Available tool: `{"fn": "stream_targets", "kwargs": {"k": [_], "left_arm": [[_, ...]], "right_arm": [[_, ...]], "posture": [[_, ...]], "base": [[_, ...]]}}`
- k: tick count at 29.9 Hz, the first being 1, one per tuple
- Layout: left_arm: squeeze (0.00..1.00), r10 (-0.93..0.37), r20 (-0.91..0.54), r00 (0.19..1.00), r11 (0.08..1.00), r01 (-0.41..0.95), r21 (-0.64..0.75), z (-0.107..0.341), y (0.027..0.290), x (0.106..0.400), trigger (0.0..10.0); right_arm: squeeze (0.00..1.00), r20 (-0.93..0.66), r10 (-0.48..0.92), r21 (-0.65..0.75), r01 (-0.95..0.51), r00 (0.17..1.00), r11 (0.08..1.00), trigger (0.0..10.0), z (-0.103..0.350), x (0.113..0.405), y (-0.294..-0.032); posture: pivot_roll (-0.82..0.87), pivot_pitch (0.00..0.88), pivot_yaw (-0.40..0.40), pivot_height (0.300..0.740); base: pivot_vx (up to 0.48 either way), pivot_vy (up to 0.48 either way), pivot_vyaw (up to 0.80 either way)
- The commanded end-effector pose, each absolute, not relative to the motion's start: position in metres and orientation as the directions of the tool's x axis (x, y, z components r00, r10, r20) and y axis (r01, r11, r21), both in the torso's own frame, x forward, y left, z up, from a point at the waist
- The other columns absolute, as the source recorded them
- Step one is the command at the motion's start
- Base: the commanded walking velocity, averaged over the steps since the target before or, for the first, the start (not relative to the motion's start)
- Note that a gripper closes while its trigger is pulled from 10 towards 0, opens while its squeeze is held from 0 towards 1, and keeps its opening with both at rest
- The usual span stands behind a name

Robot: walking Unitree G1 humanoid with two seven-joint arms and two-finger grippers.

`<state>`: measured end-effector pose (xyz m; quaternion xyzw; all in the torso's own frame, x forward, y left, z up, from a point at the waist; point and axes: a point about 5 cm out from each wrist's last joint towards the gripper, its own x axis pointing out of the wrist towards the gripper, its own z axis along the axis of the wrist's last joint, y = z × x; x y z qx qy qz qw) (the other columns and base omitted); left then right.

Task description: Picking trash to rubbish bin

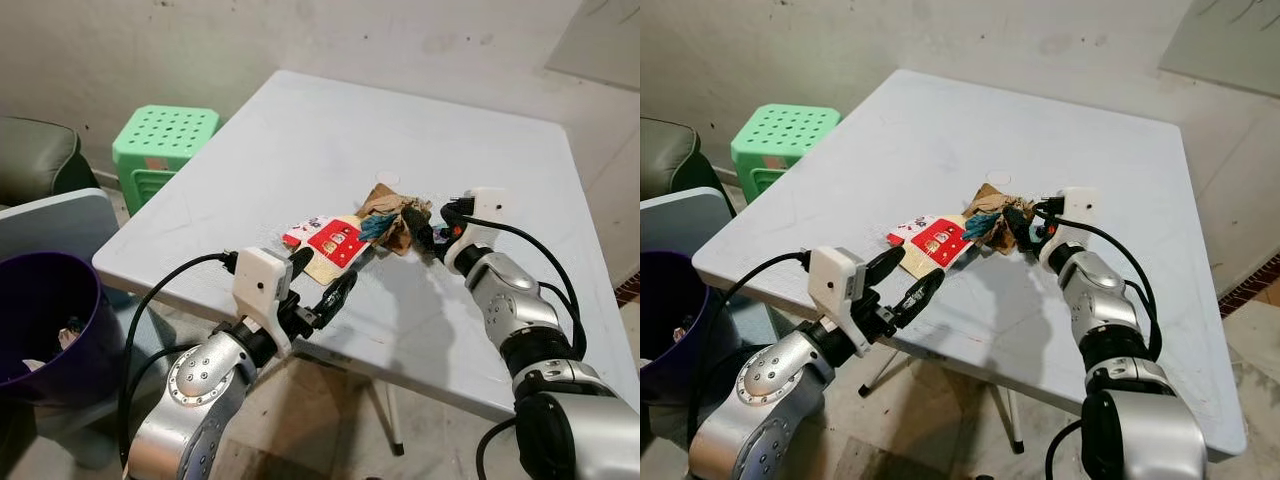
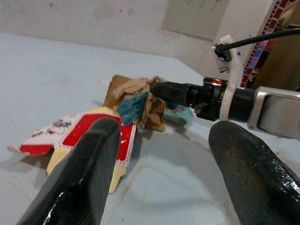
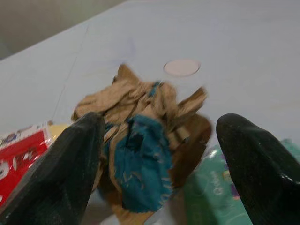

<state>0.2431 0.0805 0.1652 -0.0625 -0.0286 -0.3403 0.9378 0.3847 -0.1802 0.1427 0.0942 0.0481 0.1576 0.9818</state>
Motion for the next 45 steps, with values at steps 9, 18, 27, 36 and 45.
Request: {"fn": "stream_targets", "kwargs": {"k": [9, 18, 27, 36, 45], "left_arm": [[0.00, -0.632, 0.091, 0.769, 0.762, 0.639, -0.103, 0.169, 0.081, 0.241, 10.0], [0.00, -0.628, 0.096, 0.773, 0.766, 0.635, -0.099, 0.170, 0.081, 0.244, 10.0], [0.00, -0.623, 0.101, 0.775, 0.770, 0.631, -0.096, 0.171, 0.082, 0.247, 10.0], [0.00, -0.617, 0.120, 0.777, 0.774, 0.628, -0.085, 0.175, 0.083, 0.255, 10.0], [0.00, -0.624, 0.144, 0.768, 0.767, 0.637, -0.078, 0.179, 0.080, 0.263, 10.0]], "right_arm": [[0.00, -0.055, 0.418, 0.245, -0.394, 0.907, 0.886, 0.6, 0.140, 0.383, -0.175], [0.00, -0.051, 0.420, 0.231, -0.398, 0.906, 0.888, 0.0, 0.138, 0.382, -0.176], [0.00, -0.042, 0.414, 0.232, -0.394, 0.909, 0.889, 0.0, 0.138, 0.381, -0.180], [0.00, -0.012, 0.399, 0.242, -0.385, 0.917, 0.891, 0.0, 0.140, 0.381, -0.184], [0.00, 0.040, 0.394, 0.246, -0.392, 0.918, 0.887, 0.0, 0.140, 0.377, -0.190]], "posture": [[0.08, 0.214, -0.073, 0.740], [0.08, 0.194, -0.070, 0.740], [0.08, 0.186, -0.069, 0.740], [0.08, 0.159, -0.059, 0.740], [0.06, 0.128, -0.052, 0.740]], "base": [[0.000, 0.000, 0.00], [0.000, 0.000, 0.00], [0.000, 0.000, 0.00], [0.000, 0.000, 0.00], [0.000, 0.000, 0.00]]}}
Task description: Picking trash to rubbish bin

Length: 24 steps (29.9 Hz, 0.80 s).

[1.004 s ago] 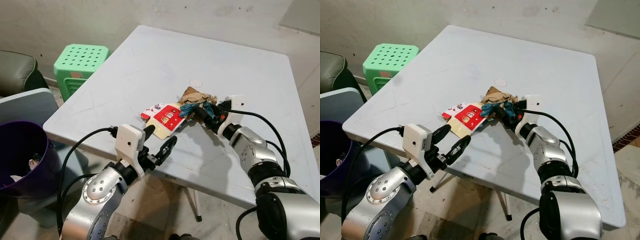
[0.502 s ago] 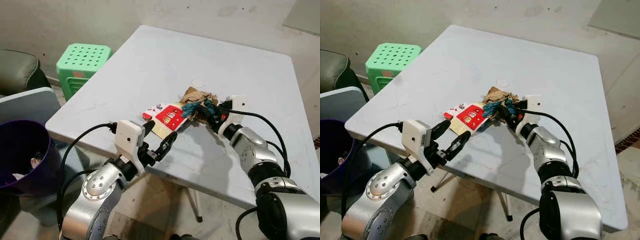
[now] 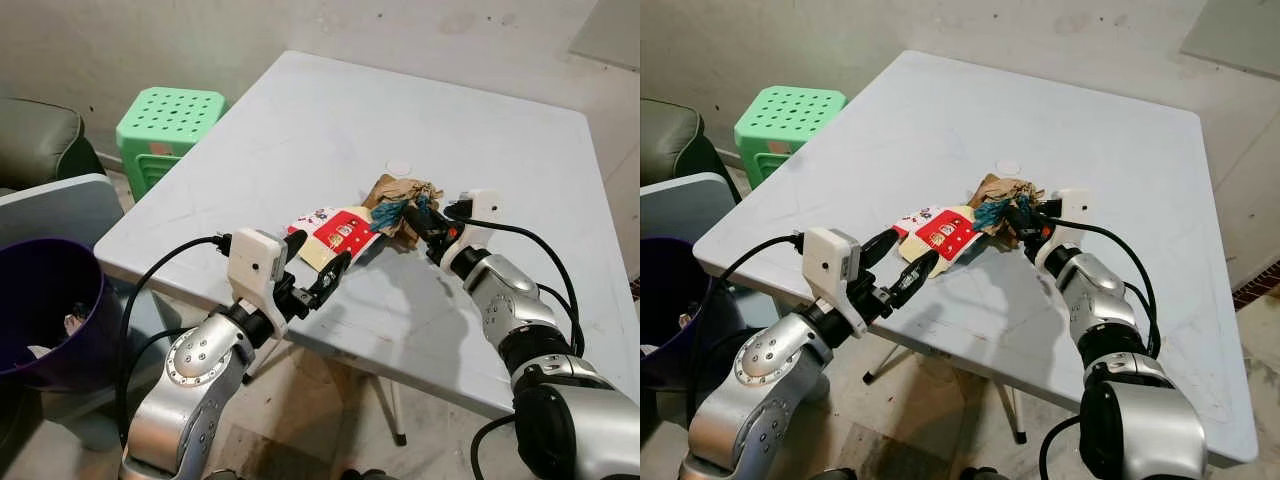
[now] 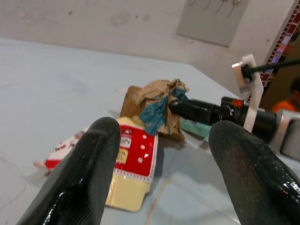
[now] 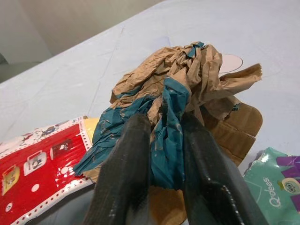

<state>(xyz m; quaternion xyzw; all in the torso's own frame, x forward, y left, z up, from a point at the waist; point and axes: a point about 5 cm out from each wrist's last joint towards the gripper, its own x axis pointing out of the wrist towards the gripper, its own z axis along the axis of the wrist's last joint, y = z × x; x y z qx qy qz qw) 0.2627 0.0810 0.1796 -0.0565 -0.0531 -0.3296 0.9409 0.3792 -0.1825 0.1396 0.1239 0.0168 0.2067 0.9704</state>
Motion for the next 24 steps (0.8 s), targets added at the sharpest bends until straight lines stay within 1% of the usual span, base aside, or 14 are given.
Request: {"fn": "stream_targets", "kwargs": {"k": [1, 9, 15, 18, 21, 24], "left_arm": [[0.00, -0.624, 0.147, 0.767, 0.766, 0.638, -0.076, 0.179, 0.079, 0.265, 10.0], [0.00, -0.625, 0.168, 0.763, 0.764, 0.642, -0.073, 0.182, 0.077, 0.272, 10.0], [0.00, -0.614, 0.187, 0.767, 0.770, 0.634, -0.072, 0.185, 0.077, 0.277, 10.0], [0.00, -0.598, 0.200, 0.776, 0.777, 0.622, -0.091, 0.187, 0.081, 0.282, 10.0], [0.00, -0.583, 0.206, 0.786, 0.788, 0.608, -0.093, 0.188, 0.085, 0.286, 10.0], [0.00, -0.550, 0.214, 0.807, 0.813, 0.577, -0.085, 0.191, 0.092, 0.294, 10.0]], "right_arm": [[0.00, 0.046, 0.397, 0.243, -0.395, 0.917, 0.886, 0.0, 0.140, 0.376, -0.190], [0.00, 0.092, 0.400, 0.250, -0.410, 0.912, 0.877, 0.0, 0.136, 0.368, -0.194], [0.00, 0.132, 0.378, 0.254, -0.400, 0.916, 0.881, 0.0, 0.136, 0.360, -0.199], [0.00, 0.155, 0.367, 0.191, -0.393, 0.917, 0.900, 0.0, 0.138, 0.354, -0.201], [0.00, 0.184, 0.339, 0.175, -0.370, 0.923, 0.913, 0.0, 0.142, 0.350, -0.206], [0.00, 0.223, 0.275, 0.125, -0.307, 0.935, 0.943, 0.0, 0.153, 0.343, -0.214]], "posture": [[0.05, 0.124, -0.051, 0.740], [0.03, 0.101, -0.050, 0.740], [0.02, 0.088, -0.052, 0.740], [0.00, 0.085, -0.044, 0.740], [-0.01, 0.084, -0.041, 0.740], [-0.02, 0.079, -0.033, 0.740]], "base": [[0.000, 0.000, 0.00], [0.000, 0.000, 0.00], [0.000, 0.000, 0.00], [0.000, 0.000, 0.00], [0.000, 0.000, 0.00], [0.000, 0.000, 0.00]]}}
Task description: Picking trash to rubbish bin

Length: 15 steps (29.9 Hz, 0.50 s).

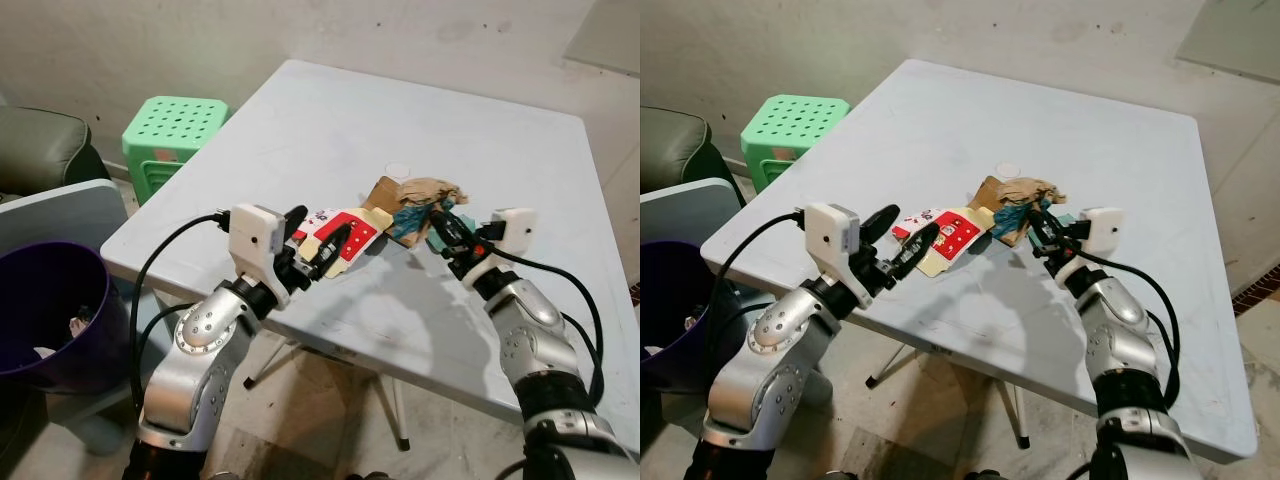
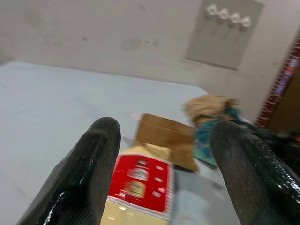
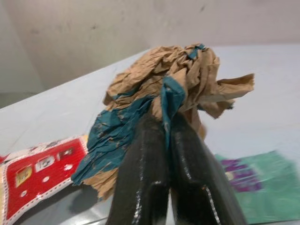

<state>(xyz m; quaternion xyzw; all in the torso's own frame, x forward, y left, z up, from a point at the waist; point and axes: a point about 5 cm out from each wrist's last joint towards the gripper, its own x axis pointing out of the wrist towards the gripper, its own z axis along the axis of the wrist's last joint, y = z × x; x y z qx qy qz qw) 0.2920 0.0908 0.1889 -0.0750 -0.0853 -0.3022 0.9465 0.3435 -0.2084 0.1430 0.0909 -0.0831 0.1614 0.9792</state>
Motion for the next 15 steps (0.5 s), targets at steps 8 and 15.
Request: {"fn": "stream_targets", "kwargs": {"k": [8, 15], "left_arm": [[0.00, -0.390, 0.233, 0.891, 0.901, 0.421, -0.104, 0.196, 0.120, 0.313, 10.0], [0.00, -0.279, 0.174, 0.944, 0.951, 0.297, -0.089, 0.177, 0.130, 0.319, 10.0]], "right_arm": [[0.00, 0.308, 0.137, 0.033, -0.155, 0.942, 0.987, 10.0, 0.174, 0.322, -0.214], [0.00, 0.305, 0.085, 0.034, -0.100, 0.948, 0.994, 10.0, 0.169, 0.306, -0.206]], "posture": [[-0.02, 0.060, -0.026, 0.740], [-0.02, 0.054, -0.024, 0.740]], "base": [[0.000, 0.000, 0.00], [0.000, 0.000, 0.00]]}}
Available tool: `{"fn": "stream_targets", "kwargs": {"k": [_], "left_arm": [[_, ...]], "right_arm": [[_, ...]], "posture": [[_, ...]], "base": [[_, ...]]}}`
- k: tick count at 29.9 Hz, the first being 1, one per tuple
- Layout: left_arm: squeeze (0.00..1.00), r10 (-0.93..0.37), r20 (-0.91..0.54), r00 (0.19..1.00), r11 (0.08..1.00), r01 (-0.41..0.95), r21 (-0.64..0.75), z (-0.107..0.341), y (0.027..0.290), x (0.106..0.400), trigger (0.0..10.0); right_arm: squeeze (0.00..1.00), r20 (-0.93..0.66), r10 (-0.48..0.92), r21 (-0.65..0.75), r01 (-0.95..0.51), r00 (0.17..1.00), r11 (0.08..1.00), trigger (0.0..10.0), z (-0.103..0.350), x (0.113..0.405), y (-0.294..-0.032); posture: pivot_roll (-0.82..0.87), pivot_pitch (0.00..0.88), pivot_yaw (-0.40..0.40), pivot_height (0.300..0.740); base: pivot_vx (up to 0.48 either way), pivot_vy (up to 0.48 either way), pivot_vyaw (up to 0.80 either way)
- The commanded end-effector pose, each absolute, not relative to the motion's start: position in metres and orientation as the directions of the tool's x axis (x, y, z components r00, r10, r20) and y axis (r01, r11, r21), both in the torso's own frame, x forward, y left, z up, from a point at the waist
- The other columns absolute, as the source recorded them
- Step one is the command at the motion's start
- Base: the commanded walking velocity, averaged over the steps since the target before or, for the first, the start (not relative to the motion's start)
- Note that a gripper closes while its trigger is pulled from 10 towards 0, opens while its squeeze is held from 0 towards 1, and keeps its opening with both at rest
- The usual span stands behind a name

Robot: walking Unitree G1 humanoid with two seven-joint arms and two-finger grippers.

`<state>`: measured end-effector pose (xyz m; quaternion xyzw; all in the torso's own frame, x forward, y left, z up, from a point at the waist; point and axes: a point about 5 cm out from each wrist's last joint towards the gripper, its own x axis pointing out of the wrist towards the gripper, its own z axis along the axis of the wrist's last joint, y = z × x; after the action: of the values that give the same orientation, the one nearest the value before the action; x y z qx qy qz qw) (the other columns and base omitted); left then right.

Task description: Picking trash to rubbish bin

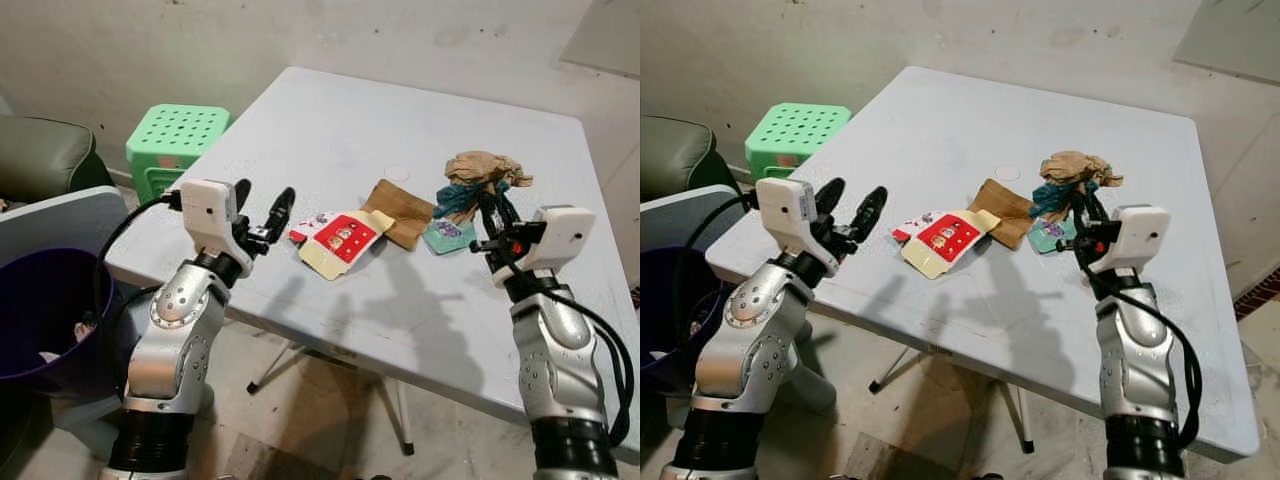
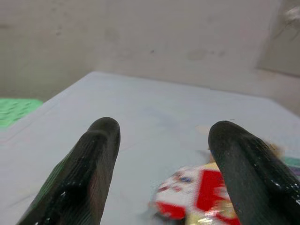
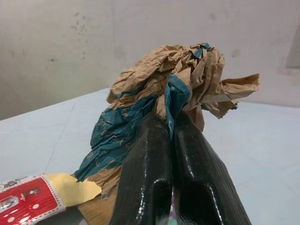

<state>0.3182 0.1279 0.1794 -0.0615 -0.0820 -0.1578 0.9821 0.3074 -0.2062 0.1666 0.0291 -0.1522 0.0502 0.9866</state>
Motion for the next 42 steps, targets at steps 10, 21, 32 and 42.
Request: {"fn": "stream_targets", "kwargs": {"k": [10, 21, 32, 42], "left_arm": [[0.00, -0.327, 0.204, 0.923, 0.934, 0.348, -0.077, 0.178, 0.127, 0.319, 10.0], [0.00, -0.305, 0.210, 0.929, 0.945, 0.323, -0.059, 0.183, 0.130, 0.330, 10.0], [0.00, -0.263, 0.197, 0.944, 0.956, 0.283, -0.076, 0.179, 0.134, 0.328, 10.0], [0.00, -0.253, 0.190, 0.949, 0.959, 0.272, -0.081, 0.178, 0.134, 0.329, 10.0]], "right_arm": [[0.00, 0.269, 0.071, -0.001, -0.074, 0.960, 0.997, 10.0, 0.163, 0.291, -0.192], [0.00, 0.257, 0.071, -0.022, -0.068, 0.964, 0.997, 10.0, 0.165, 0.291, -0.184], [0.00, 0.231, 0.079, -0.016, -0.077, 0.970, 0.997, 10.0, 0.159, 0.289, -0.178], [0.00, 0.223, 0.086, -0.017, -0.084, 0.971, 0.996, 10.0, 0.159, 0.288, -0.177]], "posture": [[0.00, 0.036, -0.021, 0.740], [0.00, 0.042, -0.012, 0.740], [0.00, 0.051, -0.017, 0.740], [0.01, 0.052, -0.021, 0.740]], "base": [[0.000, 0.000, 0.16], [0.000, 0.000, 0.80], [0.000, 0.000, 0.80], [0.000, 0.000, 0.80]]}}
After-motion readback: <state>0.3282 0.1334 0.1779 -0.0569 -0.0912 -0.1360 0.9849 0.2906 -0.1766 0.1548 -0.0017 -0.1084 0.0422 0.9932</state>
